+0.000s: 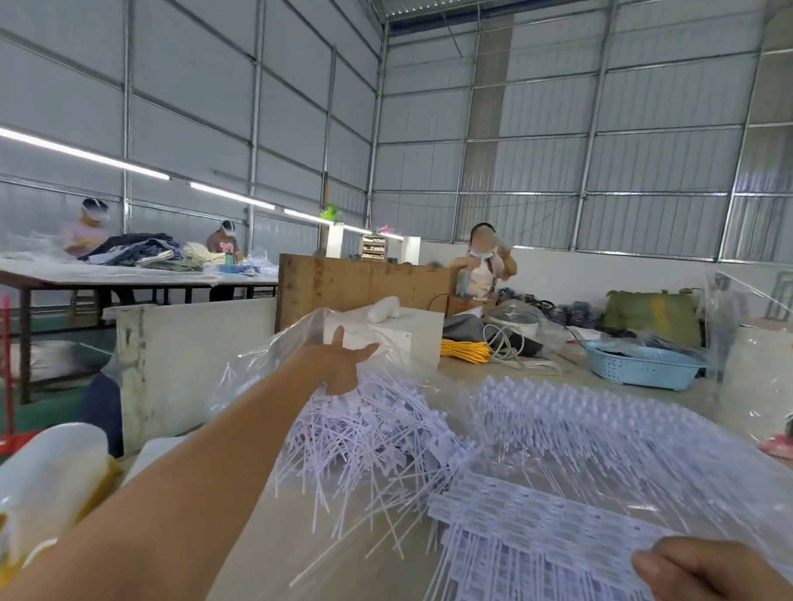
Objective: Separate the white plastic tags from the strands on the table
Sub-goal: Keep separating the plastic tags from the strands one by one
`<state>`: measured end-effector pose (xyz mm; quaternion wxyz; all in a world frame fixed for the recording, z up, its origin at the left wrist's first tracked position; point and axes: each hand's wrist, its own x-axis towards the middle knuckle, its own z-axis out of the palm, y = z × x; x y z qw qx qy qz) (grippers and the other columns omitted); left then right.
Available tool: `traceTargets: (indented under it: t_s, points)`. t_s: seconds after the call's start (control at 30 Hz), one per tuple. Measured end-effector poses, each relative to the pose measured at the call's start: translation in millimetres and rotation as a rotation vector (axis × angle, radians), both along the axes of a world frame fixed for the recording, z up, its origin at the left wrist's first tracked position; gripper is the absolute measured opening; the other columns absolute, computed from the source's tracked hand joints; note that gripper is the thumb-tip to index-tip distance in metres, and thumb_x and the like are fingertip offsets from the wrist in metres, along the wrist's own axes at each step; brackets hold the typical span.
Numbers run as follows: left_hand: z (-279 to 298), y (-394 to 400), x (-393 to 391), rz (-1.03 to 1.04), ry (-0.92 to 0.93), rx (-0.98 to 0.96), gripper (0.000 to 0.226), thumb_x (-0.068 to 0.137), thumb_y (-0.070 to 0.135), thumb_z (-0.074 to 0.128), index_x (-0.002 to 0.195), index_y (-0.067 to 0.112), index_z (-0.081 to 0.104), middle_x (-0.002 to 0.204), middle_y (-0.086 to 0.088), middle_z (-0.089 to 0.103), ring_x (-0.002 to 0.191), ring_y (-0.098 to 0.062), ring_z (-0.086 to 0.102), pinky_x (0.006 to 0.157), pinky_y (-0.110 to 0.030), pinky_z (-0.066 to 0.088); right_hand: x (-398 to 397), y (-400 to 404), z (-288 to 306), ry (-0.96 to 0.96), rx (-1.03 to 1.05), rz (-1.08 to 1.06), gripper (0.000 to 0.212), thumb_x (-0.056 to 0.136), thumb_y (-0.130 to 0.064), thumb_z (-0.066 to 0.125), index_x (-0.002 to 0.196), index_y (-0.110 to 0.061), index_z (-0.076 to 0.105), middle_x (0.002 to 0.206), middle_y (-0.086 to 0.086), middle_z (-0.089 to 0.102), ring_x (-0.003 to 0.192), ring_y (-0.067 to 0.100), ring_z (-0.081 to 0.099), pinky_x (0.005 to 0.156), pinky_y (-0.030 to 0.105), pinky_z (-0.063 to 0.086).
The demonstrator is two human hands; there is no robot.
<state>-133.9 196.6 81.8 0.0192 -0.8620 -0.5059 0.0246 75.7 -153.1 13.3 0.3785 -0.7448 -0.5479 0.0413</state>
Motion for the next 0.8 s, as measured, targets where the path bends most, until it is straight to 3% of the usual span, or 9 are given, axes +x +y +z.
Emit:
traceTargets:
  t_s: [0.13, 0.23, 0.3, 0.37, 0.4, 0.47, 0.53, 0.6, 0.8]
  points:
    - [9, -8, -13, -0.022, -0.138, 0.055, 0.086, 0.088, 0.008, 0.047, 0.147, 0.048, -0.002, 0.158, -0.013, -0.012, 0.142, -0.041, 0.018, 0.111, -0.048, 0.031, -4, 1, 2, 0.030, -0.009, 0.025, 0.044, 0.073, -0.043, 0.065, 0.041, -0.019, 0.046, 0.046, -0.004, 0.044, 0.049, 0.005, 0.047, 0.060, 0.016, 0.037]
    - [23, -19, -19, -0.098, -0.207, -0.126, 0.090, 0.089, 0.002, 0.051, 0.149, 0.040, -0.004, 0.159, -0.003, -0.015, 0.145, -0.028, 0.016, 0.095, -0.028, 0.040, -5, 1, 3, 0.044, -0.014, 0.013, 0.045, 0.073, -0.044, 0.064, 0.041, -0.017, 0.046, 0.046, -0.004, 0.045, 0.050, 0.005, 0.049, 0.062, 0.016, 0.037]
    - [25, -26, -20, -0.077, -0.180, -0.070, 0.072, 0.093, 0.008, 0.049, 0.152, 0.025, 0.012, 0.159, -0.005, 0.012, 0.138, -0.026, 0.031, 0.087, -0.016, 0.041, -3, 0, 3, 0.037, -0.014, 0.001, 0.047, 0.080, -0.030, 0.065, 0.037, -0.024, 0.048, 0.047, -0.004, 0.049, 0.053, 0.008, 0.053, 0.065, 0.017, 0.039]
    - [7, -36, -19, 0.000, -0.102, 0.118, 0.048, 0.099, 0.030, 0.044, 0.141, 0.009, 0.038, 0.146, -0.009, 0.039, 0.131, -0.025, 0.040, 0.102, -0.025, 0.033, -2, 0, 2, 0.038, -0.015, -0.002, 0.046, 0.082, -0.027, 0.066, 0.038, -0.024, 0.050, 0.048, -0.002, 0.050, 0.053, 0.007, 0.053, 0.064, 0.017, 0.038]
    - [-9, -40, -17, 0.026, -0.031, 0.147, 0.054, 0.098, 0.044, 0.040, 0.137, 0.007, 0.042, 0.145, -0.011, 0.041, 0.131, -0.026, 0.039, 0.107, -0.033, 0.029, -1, 0, 1, 0.040, -0.015, -0.002, 0.045, 0.082, -0.027, 0.066, 0.041, -0.020, 0.050, 0.049, 0.000, 0.048, 0.052, 0.006, 0.051, 0.063, 0.017, 0.037]
    - [-44, -54, -13, 0.141, 0.045, 0.039, 0.081, 0.090, 0.064, 0.039, 0.149, 0.013, 0.020, 0.157, -0.020, 0.009, 0.141, -0.039, 0.022, 0.111, -0.053, 0.021, -3, 0, 1, 0.044, -0.040, 0.005, 0.044, 0.084, -0.029, 0.065, 0.044, -0.018, 0.050, 0.051, 0.002, 0.045, 0.050, 0.004, 0.047, 0.060, 0.017, 0.035]
    - [-66, -59, -6, 0.232, 0.065, 0.053, 0.089, 0.087, 0.069, 0.038, 0.152, 0.025, -0.004, 0.154, -0.020, -0.025, 0.141, -0.050, -0.001, 0.110, -0.062, 0.011, -4, 0, 1, 0.040, -0.071, 0.006, 0.042, 0.084, -0.031, 0.064, 0.046, -0.018, 0.052, 0.051, 0.003, 0.047, 0.049, 0.003, 0.046, 0.060, 0.017, 0.035]
    - [-70, -51, 1, 0.217, 0.040, 0.135, 0.082, 0.092, 0.063, 0.035, 0.151, 0.025, -0.008, 0.151, -0.021, -0.032, 0.140, -0.052, -0.008, 0.111, -0.063, 0.007, -5, 0, 3, 0.031, -0.088, -0.004, 0.041, 0.084, -0.032, 0.064, 0.047, -0.017, 0.055, 0.052, 0.003, 0.050, 0.052, 0.003, 0.050, 0.063, 0.017, 0.037]
    - [-67, -36, 5, 0.136, -0.042, 0.191, 0.061, 0.101, 0.047, 0.024, 0.152, 0.026, 0.000, 0.152, -0.023, -0.026, 0.141, -0.048, -0.009, 0.113, -0.061, 0.008, -9, -1, 1, -0.004, -0.147, -0.081, 0.043, 0.085, -0.035, 0.062, 0.047, -0.020, 0.053, 0.057, 0.003, 0.054, 0.056, 0.001, 0.052, 0.065, 0.013, 0.037]
